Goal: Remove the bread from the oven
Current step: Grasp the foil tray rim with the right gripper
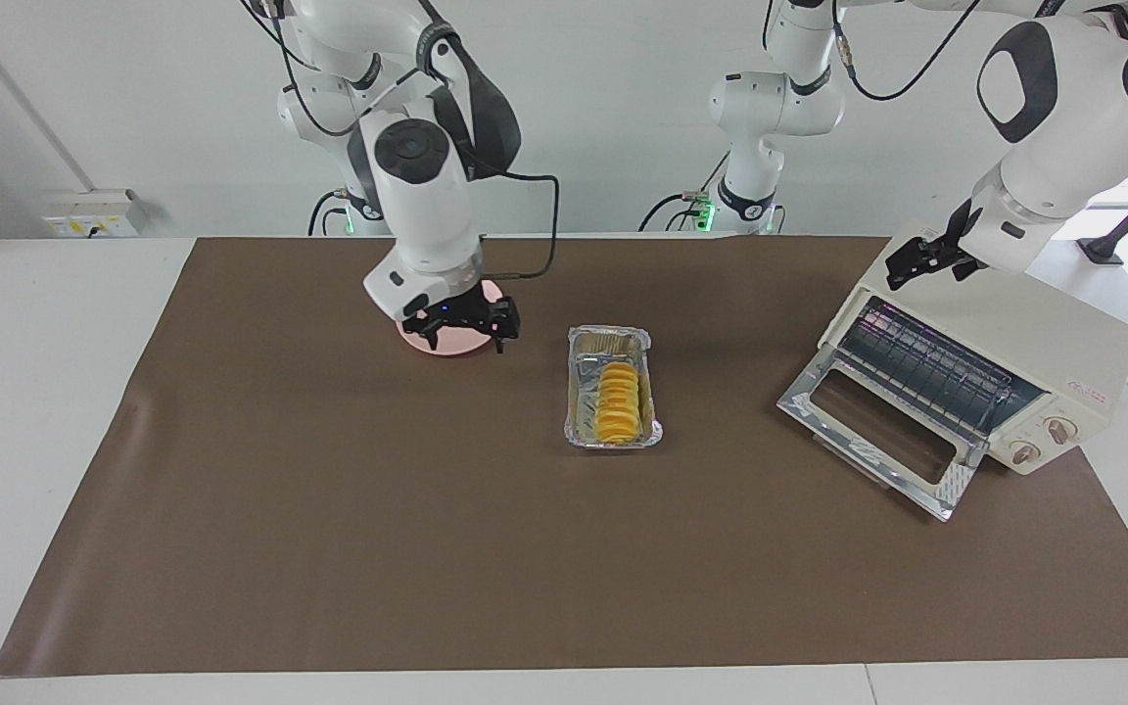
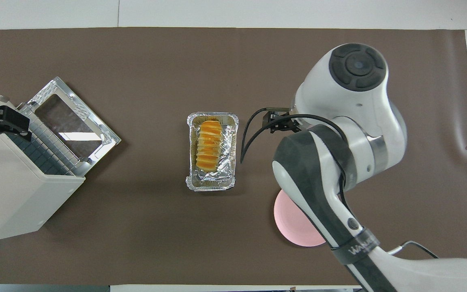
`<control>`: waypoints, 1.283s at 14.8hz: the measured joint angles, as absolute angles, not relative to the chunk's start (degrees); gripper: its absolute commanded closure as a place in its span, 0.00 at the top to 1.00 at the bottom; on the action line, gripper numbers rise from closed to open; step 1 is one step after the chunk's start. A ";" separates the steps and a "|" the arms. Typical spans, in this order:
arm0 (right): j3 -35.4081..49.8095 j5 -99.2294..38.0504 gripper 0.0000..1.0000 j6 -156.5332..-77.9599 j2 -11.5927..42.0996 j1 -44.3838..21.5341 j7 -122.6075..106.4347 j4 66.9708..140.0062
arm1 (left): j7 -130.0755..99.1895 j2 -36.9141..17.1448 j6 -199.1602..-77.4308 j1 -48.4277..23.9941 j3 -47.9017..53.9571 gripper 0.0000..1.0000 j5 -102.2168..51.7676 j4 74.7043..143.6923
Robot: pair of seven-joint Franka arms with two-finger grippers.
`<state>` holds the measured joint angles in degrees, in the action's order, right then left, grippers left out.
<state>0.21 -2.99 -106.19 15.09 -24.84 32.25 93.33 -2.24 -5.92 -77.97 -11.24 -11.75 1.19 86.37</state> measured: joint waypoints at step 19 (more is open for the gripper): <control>-0.14 -3.37 0.93 -114.90 34.82 -34.16 47.13 84.26 | -0.49 -0.52 -81.56 -5.46 -2.26 1.00 1.44 93.10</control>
